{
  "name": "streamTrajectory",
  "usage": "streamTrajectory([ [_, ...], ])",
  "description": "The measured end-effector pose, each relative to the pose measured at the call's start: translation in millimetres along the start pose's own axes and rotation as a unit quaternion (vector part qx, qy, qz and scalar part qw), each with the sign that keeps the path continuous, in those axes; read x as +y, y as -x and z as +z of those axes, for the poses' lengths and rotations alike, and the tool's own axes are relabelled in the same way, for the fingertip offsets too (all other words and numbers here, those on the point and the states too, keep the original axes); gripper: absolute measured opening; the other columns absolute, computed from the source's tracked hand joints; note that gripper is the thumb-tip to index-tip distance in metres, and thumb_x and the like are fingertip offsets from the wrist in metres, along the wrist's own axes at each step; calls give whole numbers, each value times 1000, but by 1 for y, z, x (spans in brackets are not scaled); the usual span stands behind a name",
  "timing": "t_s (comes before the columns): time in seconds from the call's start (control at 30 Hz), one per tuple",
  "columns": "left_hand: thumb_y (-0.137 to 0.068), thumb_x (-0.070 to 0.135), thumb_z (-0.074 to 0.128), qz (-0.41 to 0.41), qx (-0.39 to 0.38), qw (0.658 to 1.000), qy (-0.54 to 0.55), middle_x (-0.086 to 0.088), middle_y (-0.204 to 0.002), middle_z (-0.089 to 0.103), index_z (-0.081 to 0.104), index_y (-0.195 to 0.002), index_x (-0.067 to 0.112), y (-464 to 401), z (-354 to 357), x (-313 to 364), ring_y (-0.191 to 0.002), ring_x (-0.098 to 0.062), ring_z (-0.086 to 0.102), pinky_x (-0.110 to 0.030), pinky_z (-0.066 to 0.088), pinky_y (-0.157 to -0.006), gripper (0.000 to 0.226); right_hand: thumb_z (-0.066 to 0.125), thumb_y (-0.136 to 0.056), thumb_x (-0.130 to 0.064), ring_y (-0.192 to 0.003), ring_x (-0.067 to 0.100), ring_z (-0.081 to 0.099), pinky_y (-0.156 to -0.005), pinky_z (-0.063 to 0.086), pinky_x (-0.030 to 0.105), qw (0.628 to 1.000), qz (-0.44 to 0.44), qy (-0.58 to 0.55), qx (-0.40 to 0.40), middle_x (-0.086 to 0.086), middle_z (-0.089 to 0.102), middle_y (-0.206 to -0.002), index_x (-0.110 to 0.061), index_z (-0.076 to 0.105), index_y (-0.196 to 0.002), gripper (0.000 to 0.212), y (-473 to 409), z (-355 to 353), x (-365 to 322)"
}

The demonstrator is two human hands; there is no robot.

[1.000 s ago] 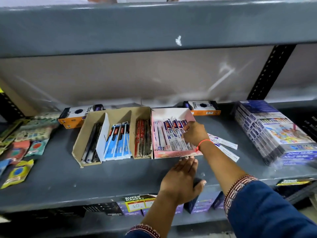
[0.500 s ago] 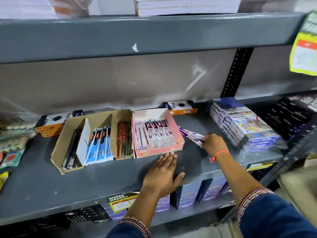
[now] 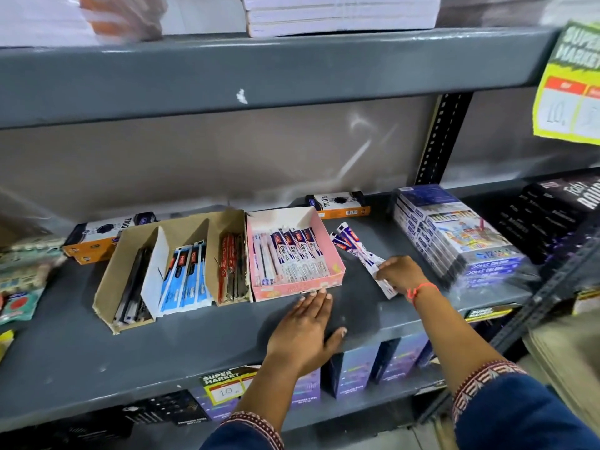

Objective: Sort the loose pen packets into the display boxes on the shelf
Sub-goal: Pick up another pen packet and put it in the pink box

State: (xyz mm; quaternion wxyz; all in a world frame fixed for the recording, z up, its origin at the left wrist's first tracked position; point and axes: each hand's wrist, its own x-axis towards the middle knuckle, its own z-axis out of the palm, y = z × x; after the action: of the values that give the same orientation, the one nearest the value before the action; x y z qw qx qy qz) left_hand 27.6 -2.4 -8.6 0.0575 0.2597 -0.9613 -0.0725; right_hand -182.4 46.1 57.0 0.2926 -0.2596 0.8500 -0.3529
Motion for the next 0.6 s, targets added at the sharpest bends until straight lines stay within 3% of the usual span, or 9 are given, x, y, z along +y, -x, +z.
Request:
streamTrajectory([
  [0.07, -93, 55, 18, 3, 12, 1000, -2, -4, -156, 5, 5, -145, 15, 0, 1, 0, -142, -16, 2, -27, -6, -112, 67, 66, -77, 5, -37, 11, 40, -32, 29, 15, 990, 12, -142, -21, 5, 45, -49, -13, 49, -60, 30, 5, -3, -1],
  [0.13, -93, 55, 19, 2, 19, 1000, -1, -4, -156, 6, 6, -145, 16, 1, 2, -1, -142, -16, 3, -27, -6, -112, 67, 66, -77, 6, -24, 2, 36, -27, 21, 9, 974, 13, -225, -38, -4, 47, -34, -15, 48, -61, 33, 15, -4, -3],
  [0.3, -92, 56, 20, 3, 35, 999, -8, -3, -156, 10, 10, -145, 15, 0, 4, -1, -141, -16, 6, -27, -3, -112, 68, 65, -76, 8, -38, 0, 46, -43, 26, 16, 942, -33, -323, -83, -10, 60, -39, -18, 57, -65, 30, 47, 2, -7],
  [0.4, -92, 56, 22, 6, 46, 999, -9, -4, -155, 13, 13, -144, 14, 0, 4, -1, -141, -16, 9, -26, -2, -111, 68, 66, -76, 7, -43, -5, 55, -50, 28, 18, 936, -53, -331, -102, -13, 67, -46, -19, 59, -65, 29, 63, 12, -2],
  [0.6, -92, 55, 25, 5, 50, 999, -8, -7, -154, 19, 16, -144, 11, -1, 3, 0, -141, -18, 12, -26, -1, -111, 68, 66, -77, 9, -46, -3, 56, -56, 36, 19, 927, -74, -346, -122, -12, 67, -48, -18, 60, -66, 29, 74, 21, 4],
])
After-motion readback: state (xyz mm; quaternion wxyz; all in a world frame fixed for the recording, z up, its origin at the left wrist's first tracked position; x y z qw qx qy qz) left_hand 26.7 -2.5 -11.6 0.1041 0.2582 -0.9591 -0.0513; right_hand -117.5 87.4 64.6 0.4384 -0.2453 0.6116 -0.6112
